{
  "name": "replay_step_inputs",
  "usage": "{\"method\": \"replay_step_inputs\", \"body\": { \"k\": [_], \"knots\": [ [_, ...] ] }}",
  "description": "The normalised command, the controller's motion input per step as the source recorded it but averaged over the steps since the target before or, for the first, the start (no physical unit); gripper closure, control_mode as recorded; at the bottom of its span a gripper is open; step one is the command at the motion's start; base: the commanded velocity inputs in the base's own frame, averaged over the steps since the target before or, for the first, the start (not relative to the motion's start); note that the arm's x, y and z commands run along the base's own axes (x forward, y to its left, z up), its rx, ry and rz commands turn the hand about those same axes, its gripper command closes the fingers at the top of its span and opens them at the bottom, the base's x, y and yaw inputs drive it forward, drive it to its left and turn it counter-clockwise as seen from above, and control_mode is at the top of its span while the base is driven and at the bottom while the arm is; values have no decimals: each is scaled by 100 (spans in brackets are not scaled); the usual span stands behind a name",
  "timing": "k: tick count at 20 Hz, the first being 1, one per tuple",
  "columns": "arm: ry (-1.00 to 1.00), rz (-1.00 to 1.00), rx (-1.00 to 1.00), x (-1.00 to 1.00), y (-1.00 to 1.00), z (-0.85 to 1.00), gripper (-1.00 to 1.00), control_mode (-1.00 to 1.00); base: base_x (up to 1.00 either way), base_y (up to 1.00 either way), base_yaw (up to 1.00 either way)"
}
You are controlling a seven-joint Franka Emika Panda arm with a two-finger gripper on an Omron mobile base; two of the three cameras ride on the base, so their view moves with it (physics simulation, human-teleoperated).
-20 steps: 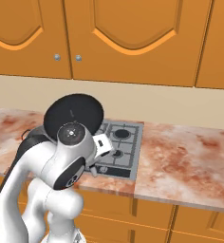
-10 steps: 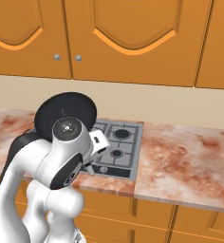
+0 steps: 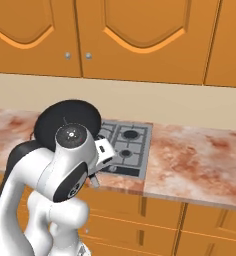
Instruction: Move the pot and pan from the stove into the sink.
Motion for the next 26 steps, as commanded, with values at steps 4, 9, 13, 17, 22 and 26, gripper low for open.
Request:
{"method": "replay_step_inputs", "body": {
  "k": [4,9,13,17,22,26],
  "knots": [
    [0,0,0,0,0,0,100,100,-60,0,2],
    [0,0,0,0,0,0,100,100,-51,0,2],
    [0,0,0,0,0,0,100,100,-45,0,1],
    [0,0,0,0,0,0,100,100,0,0,0],
    [0,0,0,0,0,0,100,100,-3,0,0],
    [0,0,0,0,0,0,100,100,0,0,0]
  ]
}}
